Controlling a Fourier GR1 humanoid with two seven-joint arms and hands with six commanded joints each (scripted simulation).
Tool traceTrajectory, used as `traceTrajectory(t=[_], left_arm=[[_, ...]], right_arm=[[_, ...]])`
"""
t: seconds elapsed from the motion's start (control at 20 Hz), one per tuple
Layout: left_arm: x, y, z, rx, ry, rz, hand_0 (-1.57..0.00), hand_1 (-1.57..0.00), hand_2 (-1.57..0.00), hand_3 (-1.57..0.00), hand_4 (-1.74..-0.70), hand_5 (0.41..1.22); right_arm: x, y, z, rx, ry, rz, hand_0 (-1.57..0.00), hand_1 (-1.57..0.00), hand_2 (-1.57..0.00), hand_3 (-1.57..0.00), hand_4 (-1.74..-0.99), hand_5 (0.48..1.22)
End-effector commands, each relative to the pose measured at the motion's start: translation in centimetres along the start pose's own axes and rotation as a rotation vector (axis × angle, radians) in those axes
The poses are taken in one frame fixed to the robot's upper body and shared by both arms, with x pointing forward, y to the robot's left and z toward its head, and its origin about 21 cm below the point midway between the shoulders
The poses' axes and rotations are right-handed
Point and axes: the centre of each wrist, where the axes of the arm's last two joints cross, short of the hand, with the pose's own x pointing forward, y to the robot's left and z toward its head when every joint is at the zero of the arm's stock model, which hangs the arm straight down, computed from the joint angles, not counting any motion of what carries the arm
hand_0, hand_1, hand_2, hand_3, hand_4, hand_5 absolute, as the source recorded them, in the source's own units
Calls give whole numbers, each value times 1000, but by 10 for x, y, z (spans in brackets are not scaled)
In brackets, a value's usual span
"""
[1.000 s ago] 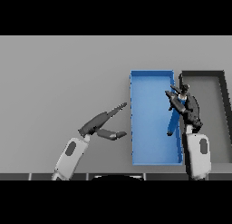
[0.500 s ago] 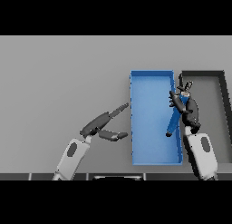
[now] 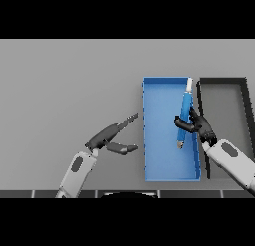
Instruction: Pick up the blue pipe and place it into the blue bin.
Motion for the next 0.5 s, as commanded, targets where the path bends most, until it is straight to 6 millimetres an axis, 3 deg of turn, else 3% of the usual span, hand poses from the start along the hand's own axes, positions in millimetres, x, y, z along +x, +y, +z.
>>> traceTrajectory(t=[0.0,0.25,0.45], left_arm=[[-2,0,0,2,7,1,1,1,1,1,-930,496],[-2,-2,-1,4,-1,11,1,1,1,1,-930,495],[2,-7,-1,1,-9,13,1,1,1,1,-930,495]], right_arm=[[-1,1,0,1,4,3,-59,-55,-53,-15,-1144,759],[4,0,3,15,-3,50,-19,-17,-17,-4,-1084,714],[5,7,2,36,-18,63,-19,-17,-17,-4,-1084,714]])
